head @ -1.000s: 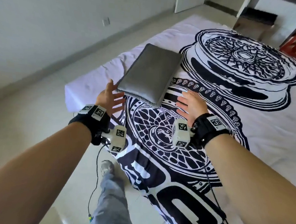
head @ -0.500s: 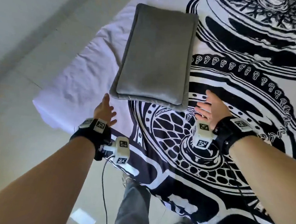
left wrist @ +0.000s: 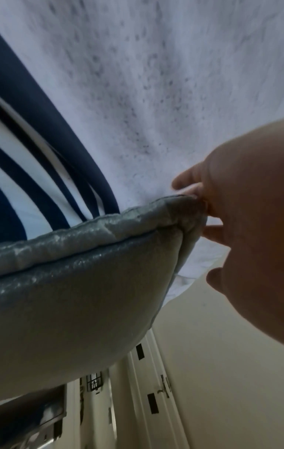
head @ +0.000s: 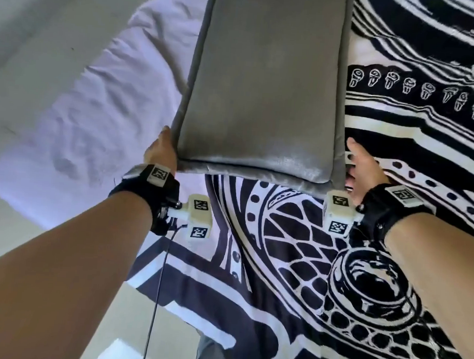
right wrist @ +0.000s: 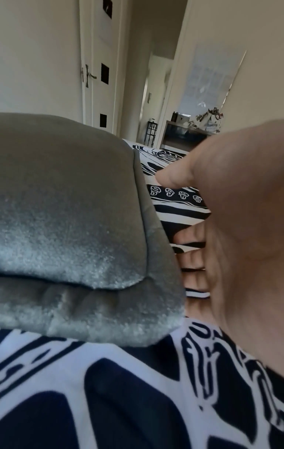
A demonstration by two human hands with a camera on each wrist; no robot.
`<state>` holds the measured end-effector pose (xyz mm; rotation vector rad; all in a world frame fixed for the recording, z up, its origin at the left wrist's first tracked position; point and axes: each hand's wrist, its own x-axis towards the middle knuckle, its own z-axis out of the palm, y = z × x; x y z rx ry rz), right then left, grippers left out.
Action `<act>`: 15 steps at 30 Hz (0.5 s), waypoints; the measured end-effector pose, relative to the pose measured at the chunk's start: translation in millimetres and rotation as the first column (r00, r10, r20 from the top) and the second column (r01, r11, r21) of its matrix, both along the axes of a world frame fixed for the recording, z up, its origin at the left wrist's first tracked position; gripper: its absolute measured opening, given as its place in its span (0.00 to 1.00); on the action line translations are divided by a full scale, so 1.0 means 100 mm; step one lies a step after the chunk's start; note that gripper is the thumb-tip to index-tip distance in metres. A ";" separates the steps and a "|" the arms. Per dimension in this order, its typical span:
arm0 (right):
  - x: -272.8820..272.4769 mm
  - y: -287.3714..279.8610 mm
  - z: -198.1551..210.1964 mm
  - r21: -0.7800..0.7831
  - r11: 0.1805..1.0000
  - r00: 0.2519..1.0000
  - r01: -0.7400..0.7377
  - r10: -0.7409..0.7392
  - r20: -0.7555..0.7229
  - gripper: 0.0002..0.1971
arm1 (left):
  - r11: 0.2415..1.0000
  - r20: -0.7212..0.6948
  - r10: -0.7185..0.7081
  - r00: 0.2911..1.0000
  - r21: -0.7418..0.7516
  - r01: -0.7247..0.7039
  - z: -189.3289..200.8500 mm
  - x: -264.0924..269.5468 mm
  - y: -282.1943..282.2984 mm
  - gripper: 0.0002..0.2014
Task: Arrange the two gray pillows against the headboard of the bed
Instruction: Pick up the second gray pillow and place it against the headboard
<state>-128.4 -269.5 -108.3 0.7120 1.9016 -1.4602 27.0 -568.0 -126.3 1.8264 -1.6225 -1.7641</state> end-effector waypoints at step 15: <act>0.95 0.91 -0.14 0.265 0.935 0.967 -0.235 0.199 0.157 0.13 | 0.948 0.266 -0.319 0.910 0.074 0.311 -0.16 1.29 0.78 0.27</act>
